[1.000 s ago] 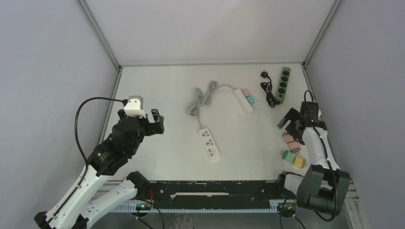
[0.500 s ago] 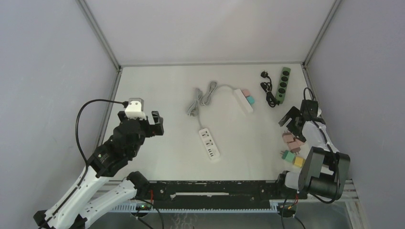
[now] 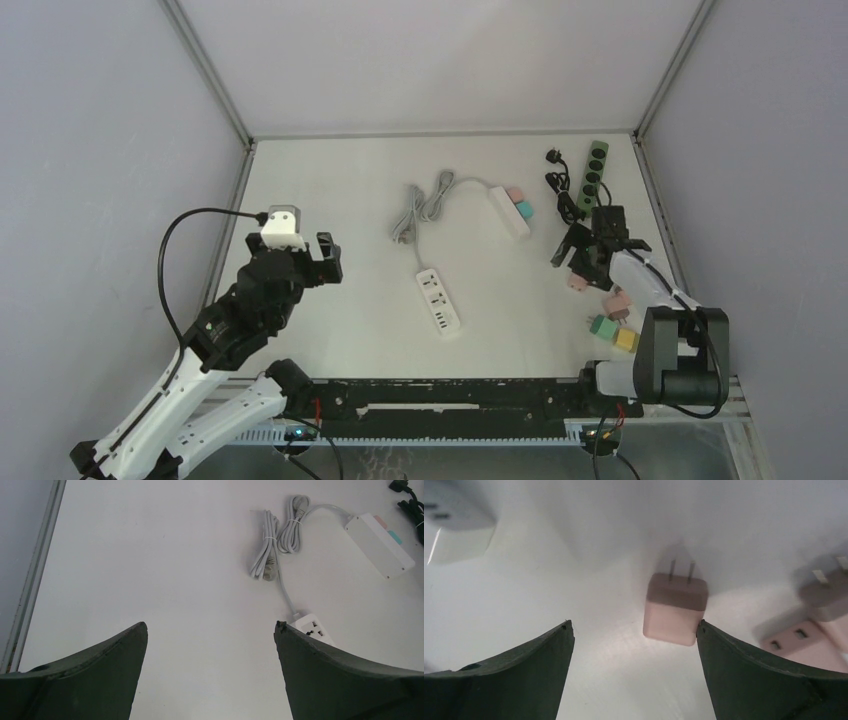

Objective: Insert the plug
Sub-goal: Move the plug to the center of the board.

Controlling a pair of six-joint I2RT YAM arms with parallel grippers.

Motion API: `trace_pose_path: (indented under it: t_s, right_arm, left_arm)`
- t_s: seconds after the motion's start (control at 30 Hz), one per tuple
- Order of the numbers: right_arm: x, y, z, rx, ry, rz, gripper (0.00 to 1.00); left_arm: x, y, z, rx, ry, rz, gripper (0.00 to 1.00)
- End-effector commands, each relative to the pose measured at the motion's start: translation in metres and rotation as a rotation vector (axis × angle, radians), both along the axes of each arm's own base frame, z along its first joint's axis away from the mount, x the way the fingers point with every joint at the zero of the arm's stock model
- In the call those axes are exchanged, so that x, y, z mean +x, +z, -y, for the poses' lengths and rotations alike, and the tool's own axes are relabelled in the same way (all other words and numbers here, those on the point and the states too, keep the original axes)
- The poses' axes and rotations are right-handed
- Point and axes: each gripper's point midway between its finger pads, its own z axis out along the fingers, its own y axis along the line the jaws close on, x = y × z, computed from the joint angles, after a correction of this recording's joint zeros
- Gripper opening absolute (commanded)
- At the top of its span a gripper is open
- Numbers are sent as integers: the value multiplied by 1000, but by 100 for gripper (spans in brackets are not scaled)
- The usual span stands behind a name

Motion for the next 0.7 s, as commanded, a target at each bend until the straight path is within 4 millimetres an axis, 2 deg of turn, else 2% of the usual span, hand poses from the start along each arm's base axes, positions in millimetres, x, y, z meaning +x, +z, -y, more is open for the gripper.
trace_pose_path:
  t_s: [0.0, 0.17, 0.3, 0.43, 0.67]
  right_arm:
    - [22, 24, -30, 37, 59, 102, 97]
    - [15, 21, -15, -88, 9, 74, 95]
    - [11, 26, 0, -189, -67, 83, 93]
    - [12, 26, 1, -198, -123, 89, 92]
    - [18, 7, -4, -201, -214, 66, 90]
  left_arm:
    - [2, -1, -2, 17, 5, 13, 100]
    - [2, -2, -1, 15, 2, 11, 100]
    - [2, -2, -1, 15, 0, 10, 100]
    - [2, -2, 0, 13, 0, 10, 100]
    - [2, -2, 0, 13, -2, 9, 100]
